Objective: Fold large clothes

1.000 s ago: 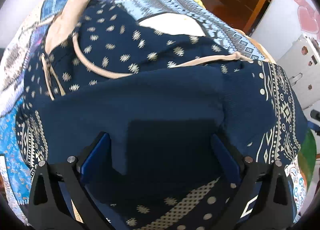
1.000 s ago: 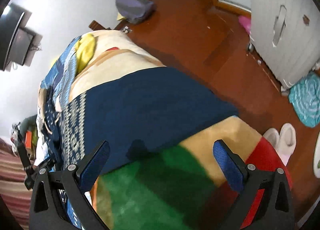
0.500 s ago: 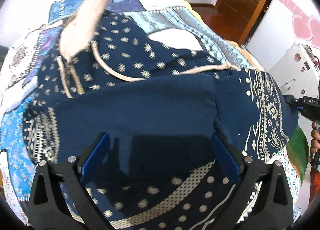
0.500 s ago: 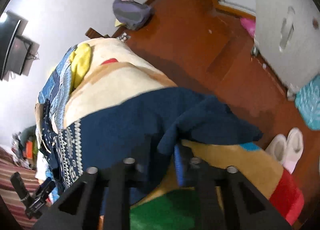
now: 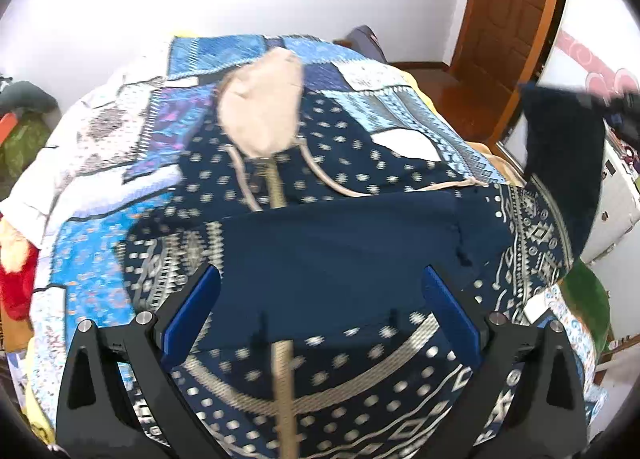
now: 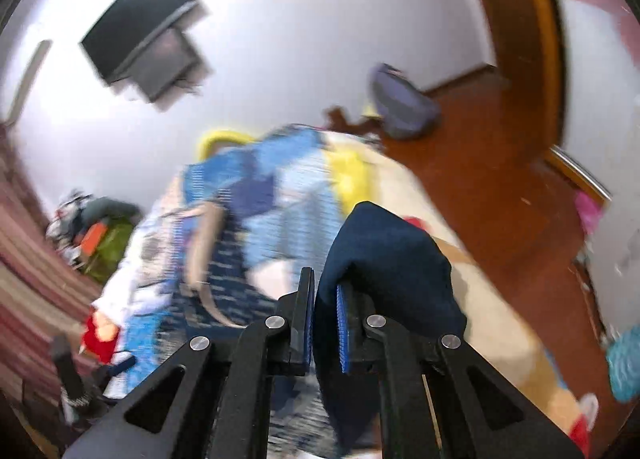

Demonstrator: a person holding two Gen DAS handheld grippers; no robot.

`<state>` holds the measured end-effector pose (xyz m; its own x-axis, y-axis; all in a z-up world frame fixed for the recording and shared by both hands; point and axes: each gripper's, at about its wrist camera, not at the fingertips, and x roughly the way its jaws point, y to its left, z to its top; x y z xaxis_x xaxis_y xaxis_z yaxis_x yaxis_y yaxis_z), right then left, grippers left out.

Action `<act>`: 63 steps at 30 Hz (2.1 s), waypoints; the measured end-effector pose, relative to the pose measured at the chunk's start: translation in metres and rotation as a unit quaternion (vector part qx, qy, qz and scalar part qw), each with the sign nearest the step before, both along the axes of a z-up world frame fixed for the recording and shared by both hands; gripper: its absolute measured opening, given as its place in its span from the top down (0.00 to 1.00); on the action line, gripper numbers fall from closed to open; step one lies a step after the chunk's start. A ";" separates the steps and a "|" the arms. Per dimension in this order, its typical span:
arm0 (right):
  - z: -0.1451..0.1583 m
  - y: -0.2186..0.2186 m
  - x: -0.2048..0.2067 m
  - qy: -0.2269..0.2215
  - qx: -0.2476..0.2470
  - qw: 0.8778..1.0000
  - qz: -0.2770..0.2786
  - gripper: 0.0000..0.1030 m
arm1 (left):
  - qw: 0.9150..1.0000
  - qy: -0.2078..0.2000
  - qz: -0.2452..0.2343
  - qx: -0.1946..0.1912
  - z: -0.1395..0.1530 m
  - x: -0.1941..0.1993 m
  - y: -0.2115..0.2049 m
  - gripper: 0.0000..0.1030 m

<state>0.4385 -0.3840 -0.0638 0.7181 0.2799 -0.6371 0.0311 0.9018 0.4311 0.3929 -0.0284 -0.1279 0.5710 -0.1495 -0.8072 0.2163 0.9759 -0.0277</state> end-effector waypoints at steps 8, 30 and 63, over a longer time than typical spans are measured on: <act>-0.016 0.162 0.035 0.020 -0.009 0.991 0.132 0.93 | 0.999 -0.017 0.035 0.012 0.004 -0.033 0.062 0.02; -0.149 0.248 -0.034 0.244 -0.125 0.919 0.282 0.92 | 0.998 0.026 0.061 -0.006 -0.022 -0.058 0.092 0.02; -0.129 0.046 -0.033 0.185 -0.112 0.972 0.093 0.92 | 0.988 0.079 -0.123 0.052 -0.068 0.106 -0.139 0.91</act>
